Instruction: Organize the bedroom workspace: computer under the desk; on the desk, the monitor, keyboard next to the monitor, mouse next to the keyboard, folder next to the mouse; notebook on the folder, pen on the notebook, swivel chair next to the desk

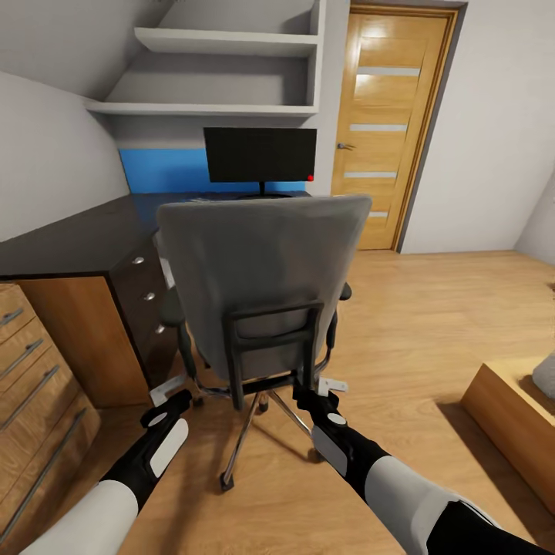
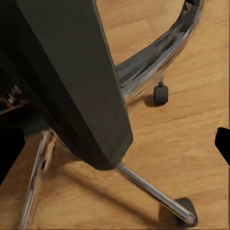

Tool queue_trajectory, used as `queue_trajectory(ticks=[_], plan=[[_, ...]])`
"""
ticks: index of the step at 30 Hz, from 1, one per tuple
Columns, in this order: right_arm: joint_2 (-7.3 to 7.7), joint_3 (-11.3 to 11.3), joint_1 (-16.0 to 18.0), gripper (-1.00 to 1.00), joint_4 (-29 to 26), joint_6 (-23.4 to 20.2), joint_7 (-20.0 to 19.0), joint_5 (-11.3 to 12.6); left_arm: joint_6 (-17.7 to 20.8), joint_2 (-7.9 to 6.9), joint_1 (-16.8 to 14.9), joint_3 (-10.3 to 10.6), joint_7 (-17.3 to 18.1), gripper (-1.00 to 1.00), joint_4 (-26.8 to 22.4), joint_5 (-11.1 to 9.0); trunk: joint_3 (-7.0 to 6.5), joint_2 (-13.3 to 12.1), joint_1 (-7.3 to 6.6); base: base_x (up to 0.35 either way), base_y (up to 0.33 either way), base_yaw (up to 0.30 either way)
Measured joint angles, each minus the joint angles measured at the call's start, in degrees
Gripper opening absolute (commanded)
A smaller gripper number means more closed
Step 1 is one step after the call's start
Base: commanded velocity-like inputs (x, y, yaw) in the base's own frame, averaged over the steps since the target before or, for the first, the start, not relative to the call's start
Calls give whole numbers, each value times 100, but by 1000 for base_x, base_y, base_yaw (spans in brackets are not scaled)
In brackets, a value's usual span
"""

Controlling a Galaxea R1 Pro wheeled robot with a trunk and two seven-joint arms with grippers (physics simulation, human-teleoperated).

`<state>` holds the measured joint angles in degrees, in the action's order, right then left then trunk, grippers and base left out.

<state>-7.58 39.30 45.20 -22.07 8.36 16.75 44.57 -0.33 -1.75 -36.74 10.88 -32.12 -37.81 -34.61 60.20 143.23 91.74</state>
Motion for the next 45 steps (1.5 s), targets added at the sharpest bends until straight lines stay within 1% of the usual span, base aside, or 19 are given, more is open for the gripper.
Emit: queue_trajectory(ticks=[9, 19, 25, 27, 31, 32, 35, 36, 40, 45], plan=[[0, 9, 0, 100, 0, 0, 0, -8, 0, 0, -1, 0, 1, 100, 0, -5, 0, 0, 0, -284, 0, 0], [0, 12, 0, 100, 2, 0, -2, -9, -1, 0, 1, 0, 1, 100, 0, -9, 0, 0, -2, -61, 0, 0], [0, 11, 0, 100, 0, 0, 0, -10, -2, 10, -2, 47, 6, 100, 0, -9, 0, 0, 0, -197, 0, 0], [0, 11, 0, 100, 0, 0, -2, -13, -4, 13, -3, 101, 7, 100, 0, -9, 0, 0, 0, -278, -3, 0], [0, 20, 0, 100, -3, 0, 0, -37, -6, 16, -4, 333, 9, 100, 0, -8, 0, 0, 0, -216, -30, 0], [0, 25, 0, 100, -5, 0, 0, -68, -7, 19, -4, 451, 13, 100, 0, -9, 0, 0, -1, -113, -25, 0], [0, 30, 0, 100, -7, 0, 0, -130, -7, 26, -3, 618, 23, 100, 0, -10, 0, 0, -2, -70, -21, 0], [0, 33, 0, 100, -8, 0, 0, -181, -9, 42, -2, 732, 30, 100, 1, -13, 0, 0, -2, -37, -46, 0], [-3, 37, 0, 100, -4, 1, -4, -312, -13, 94, -3, 942, 33, 100, 6, -23, 0, 0, -3, -20, -128, 0], [-7, 37, 1, 100, 1, 2, -6, -455, -15, 117, 1, 1025, 32, 100, 31, -30, 0, 0, -3, -7, -245, 0]])
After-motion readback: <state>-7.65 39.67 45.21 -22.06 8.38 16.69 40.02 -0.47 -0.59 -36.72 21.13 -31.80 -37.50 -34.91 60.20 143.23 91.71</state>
